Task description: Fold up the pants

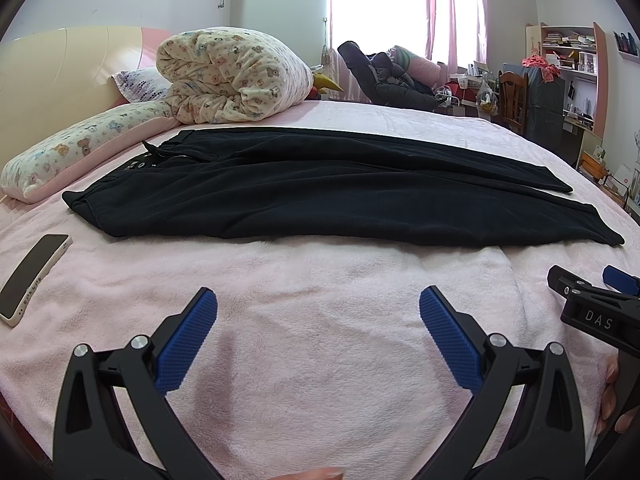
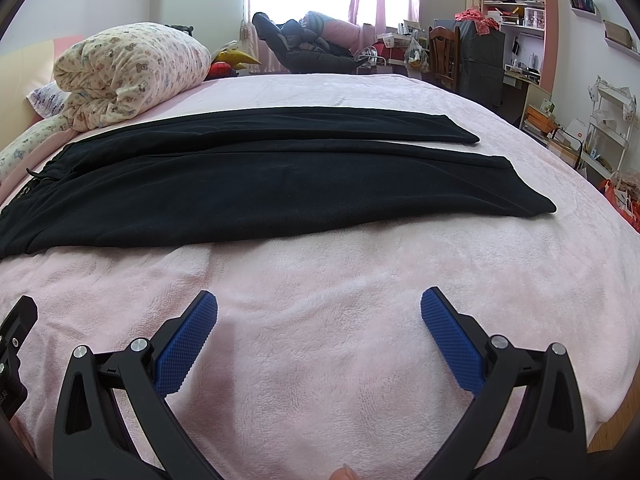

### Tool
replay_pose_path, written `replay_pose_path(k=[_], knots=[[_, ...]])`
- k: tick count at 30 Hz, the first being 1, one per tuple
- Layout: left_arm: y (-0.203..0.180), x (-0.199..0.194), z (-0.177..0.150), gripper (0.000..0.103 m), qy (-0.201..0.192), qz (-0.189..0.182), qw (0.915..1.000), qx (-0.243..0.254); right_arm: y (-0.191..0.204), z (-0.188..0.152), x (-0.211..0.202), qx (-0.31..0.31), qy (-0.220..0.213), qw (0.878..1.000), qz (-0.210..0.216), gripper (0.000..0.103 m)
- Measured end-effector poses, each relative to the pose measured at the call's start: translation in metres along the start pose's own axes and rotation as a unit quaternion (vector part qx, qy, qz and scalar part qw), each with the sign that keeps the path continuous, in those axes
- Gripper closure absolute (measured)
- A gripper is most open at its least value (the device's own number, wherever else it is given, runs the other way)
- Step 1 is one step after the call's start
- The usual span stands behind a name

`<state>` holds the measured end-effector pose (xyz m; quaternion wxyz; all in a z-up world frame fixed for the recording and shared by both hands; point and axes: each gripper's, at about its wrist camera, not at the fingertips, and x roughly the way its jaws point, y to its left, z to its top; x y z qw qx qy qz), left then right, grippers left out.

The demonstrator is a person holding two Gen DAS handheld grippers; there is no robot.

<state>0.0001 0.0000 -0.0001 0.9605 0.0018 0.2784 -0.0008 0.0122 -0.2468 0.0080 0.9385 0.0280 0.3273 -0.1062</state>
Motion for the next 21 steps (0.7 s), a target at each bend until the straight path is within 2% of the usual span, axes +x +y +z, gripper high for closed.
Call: replay_pose_path(k=[15,21], knots=[[-0.0001,0.0002,0.0001,0.002,0.001,0.0,1.0,0.0,0.0009,0.0,-0.0003,0.001,0.001,1.0,0.0,0.001],[-0.0008,-0.0008,0.0009,0.002,0.002,0.0,1.0,0.002,-0.0037,0.0028,0.0028,0.012,0.017,1.0,0.015,0.001]])
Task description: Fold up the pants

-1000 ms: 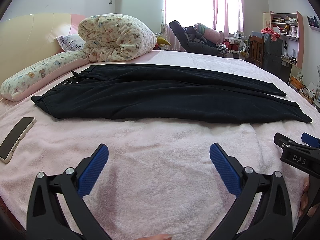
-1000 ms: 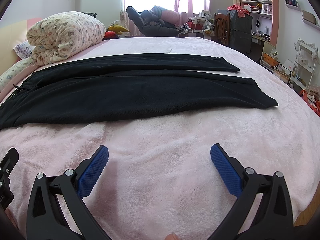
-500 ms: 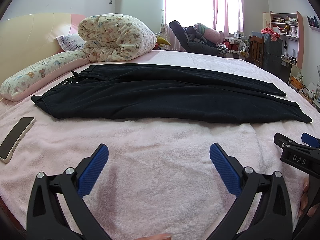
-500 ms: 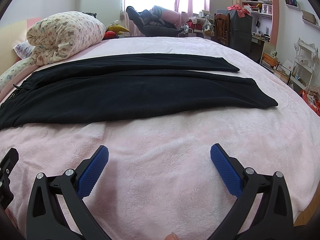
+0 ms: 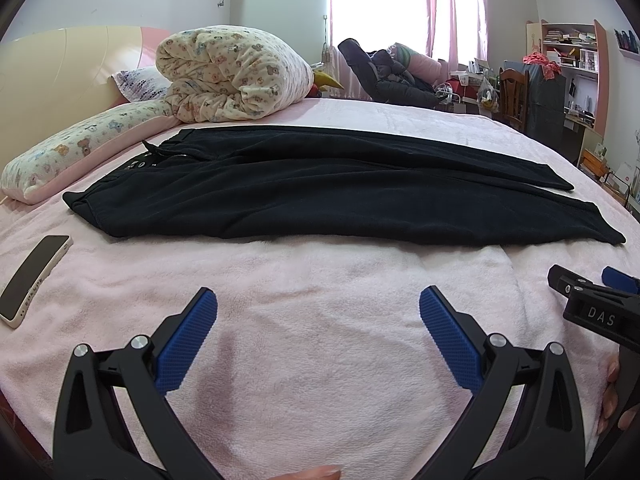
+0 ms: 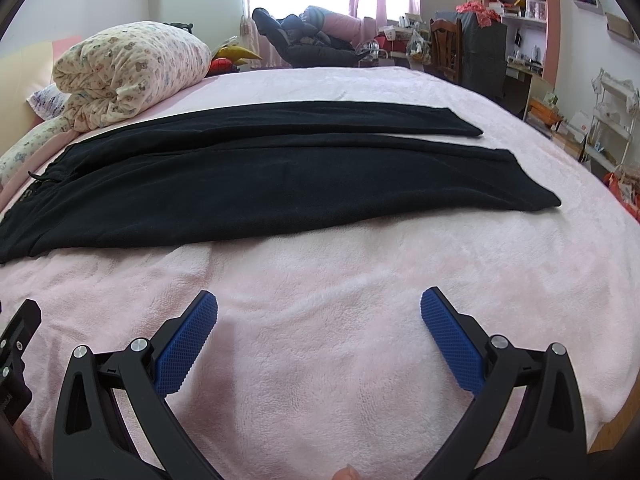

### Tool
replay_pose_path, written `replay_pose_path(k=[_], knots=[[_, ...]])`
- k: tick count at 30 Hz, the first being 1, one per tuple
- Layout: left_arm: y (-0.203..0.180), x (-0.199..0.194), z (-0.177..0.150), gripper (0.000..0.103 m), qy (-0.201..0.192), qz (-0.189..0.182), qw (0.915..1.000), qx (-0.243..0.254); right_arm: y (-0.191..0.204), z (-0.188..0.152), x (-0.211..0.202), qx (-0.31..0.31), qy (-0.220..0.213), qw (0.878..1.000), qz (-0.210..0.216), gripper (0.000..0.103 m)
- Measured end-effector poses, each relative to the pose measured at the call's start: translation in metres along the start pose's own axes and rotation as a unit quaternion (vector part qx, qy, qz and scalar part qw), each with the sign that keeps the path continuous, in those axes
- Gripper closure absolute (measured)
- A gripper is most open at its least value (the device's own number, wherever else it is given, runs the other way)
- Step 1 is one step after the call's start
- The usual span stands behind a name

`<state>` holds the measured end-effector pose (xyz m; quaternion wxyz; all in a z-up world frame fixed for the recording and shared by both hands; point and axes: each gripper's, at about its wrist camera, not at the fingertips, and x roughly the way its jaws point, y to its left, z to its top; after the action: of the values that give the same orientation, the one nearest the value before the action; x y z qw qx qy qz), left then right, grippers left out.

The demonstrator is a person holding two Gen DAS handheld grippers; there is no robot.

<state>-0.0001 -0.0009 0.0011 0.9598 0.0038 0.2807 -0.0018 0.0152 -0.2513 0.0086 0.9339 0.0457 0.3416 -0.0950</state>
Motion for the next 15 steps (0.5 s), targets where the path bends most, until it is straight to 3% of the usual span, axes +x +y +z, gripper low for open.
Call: replay_pose_path(k=[4,9,15], knots=[[-0.005,-0.001,0.007,0.002,-0.006,-0.005,0.9999,0.01,-0.005,0.008,0.008,0.019,0.024,0.999,0.038,0.001],[-0.018,-0.001,0.039,0.002,-0.009,0.001,0.9993,0.036,-0.018,0.025,0.01,0.044,0.064,0.994,0.074,0.001],[-0.02,0.004,0.088,0.002,-0.053,-0.032,0.998,0.014,-0.031,0.059,0.01,0.059,0.057,0.994,0.073,0.001]])
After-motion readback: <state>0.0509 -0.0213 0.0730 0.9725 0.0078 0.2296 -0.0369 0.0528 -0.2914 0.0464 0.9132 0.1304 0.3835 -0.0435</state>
